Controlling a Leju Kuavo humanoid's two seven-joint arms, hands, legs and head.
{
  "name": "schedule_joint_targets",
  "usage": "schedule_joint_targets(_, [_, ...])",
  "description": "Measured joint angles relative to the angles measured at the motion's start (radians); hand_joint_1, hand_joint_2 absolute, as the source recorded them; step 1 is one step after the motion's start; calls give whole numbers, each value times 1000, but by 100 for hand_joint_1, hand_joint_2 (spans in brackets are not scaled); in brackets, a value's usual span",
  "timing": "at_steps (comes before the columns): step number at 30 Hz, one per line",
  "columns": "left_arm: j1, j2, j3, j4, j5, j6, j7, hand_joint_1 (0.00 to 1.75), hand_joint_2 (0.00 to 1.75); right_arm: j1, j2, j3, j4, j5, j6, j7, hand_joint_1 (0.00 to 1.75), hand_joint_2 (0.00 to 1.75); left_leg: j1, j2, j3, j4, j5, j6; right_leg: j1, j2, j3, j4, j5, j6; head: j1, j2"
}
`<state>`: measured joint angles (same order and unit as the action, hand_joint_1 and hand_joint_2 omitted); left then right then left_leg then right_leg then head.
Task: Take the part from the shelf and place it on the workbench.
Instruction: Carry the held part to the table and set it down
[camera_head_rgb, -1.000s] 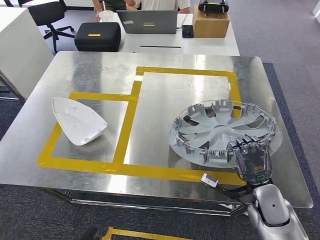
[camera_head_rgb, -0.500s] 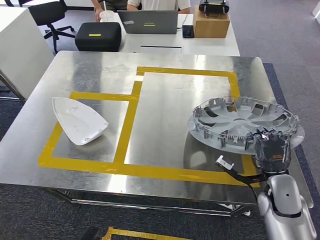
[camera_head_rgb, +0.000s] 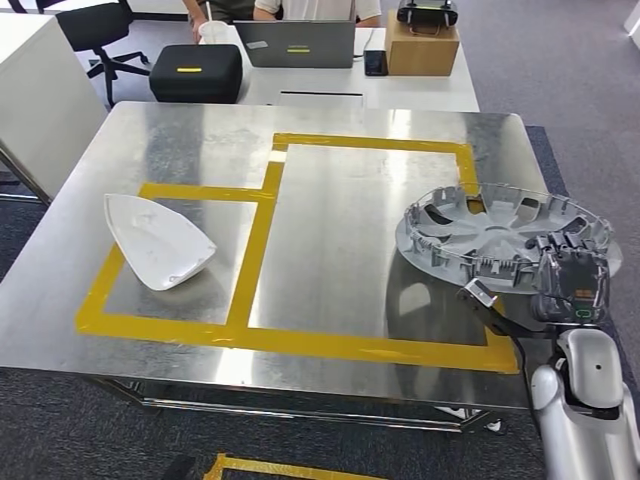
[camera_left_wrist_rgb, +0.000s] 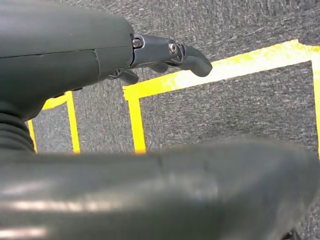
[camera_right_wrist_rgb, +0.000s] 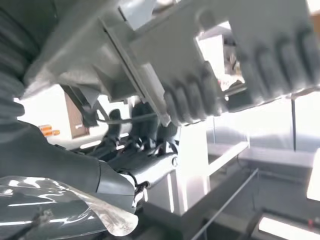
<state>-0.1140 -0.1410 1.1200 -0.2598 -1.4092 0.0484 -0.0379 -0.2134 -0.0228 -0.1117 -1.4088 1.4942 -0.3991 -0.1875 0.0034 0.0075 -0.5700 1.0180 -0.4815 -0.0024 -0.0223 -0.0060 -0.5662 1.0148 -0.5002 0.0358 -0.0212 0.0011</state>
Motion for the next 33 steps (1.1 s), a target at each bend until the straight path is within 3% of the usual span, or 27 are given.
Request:
schedule_joint_targets(21, [-1,1,0,0,-14,6,6,0,0,-26,37,59,-11,-54,13,-65,0,175,0,0,0,1,0,1,0,0,0,0,1,1,0,0])
schedule_joint_targets(25, [-1,1,0,0,-20,6,9,0,0,-23,52,100,-33,-174,55,-129,0,175,0,0,0,1,0,1,0,0,0,0,1,1,0,0])
schedule_joint_targets(30, [-2,1,0,0,-25,9,11,0,0,-17,76,179,-76,-428,194,-200,0,175,0,1,0,1,0,1,0,2,-1,0,1,1,0,0])
schedule_joint_targets(33, [-2,1,0,0,-26,10,11,0,0,-16,79,199,-84,-474,222,-210,0,175,0,1,0,1,0,1,0,2,-1,0,1,1,0,0])
